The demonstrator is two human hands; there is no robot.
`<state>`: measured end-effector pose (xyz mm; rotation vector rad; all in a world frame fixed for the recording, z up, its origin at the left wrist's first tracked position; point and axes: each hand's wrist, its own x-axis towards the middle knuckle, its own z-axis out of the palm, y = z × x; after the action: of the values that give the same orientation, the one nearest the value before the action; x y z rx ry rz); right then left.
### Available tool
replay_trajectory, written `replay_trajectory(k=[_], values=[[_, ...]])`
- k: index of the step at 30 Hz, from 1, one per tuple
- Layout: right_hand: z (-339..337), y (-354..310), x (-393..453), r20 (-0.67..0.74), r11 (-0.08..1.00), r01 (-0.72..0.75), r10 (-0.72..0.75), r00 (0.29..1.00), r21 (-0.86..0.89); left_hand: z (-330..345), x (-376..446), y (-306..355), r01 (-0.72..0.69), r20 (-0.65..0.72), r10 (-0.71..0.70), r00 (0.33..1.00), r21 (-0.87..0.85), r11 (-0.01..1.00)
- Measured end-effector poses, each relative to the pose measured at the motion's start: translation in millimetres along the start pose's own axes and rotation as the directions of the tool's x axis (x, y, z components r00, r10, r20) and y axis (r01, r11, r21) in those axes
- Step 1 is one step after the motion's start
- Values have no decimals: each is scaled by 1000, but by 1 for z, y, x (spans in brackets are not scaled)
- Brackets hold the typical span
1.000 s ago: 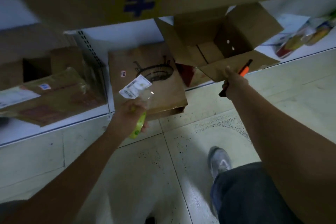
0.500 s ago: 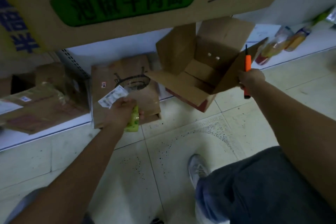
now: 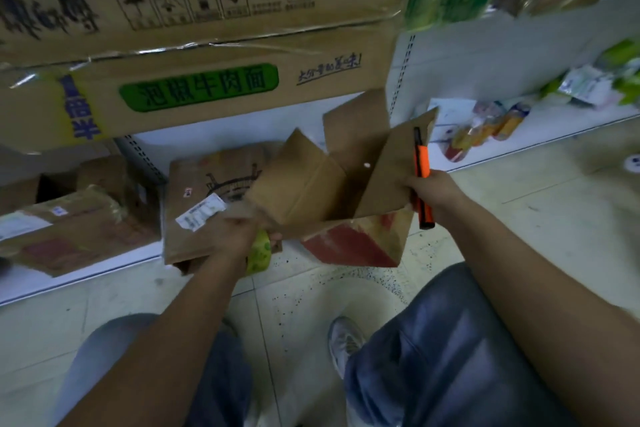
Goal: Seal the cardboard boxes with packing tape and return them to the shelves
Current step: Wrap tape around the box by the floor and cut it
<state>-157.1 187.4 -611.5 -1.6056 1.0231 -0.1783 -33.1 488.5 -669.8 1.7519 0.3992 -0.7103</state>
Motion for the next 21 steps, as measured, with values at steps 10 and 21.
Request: replay_trajectory(k=[10, 21], values=[[-6, 15, -42, -97, 991, 52, -41, 994, 121, 0, -24, -13, -182, -98, 274, 957, 534, 826], [46, 85, -44, 231, 814, -343, 487, 842, -468, 21, 26, -68, -106, 95, 79, 992, 328, 939]])
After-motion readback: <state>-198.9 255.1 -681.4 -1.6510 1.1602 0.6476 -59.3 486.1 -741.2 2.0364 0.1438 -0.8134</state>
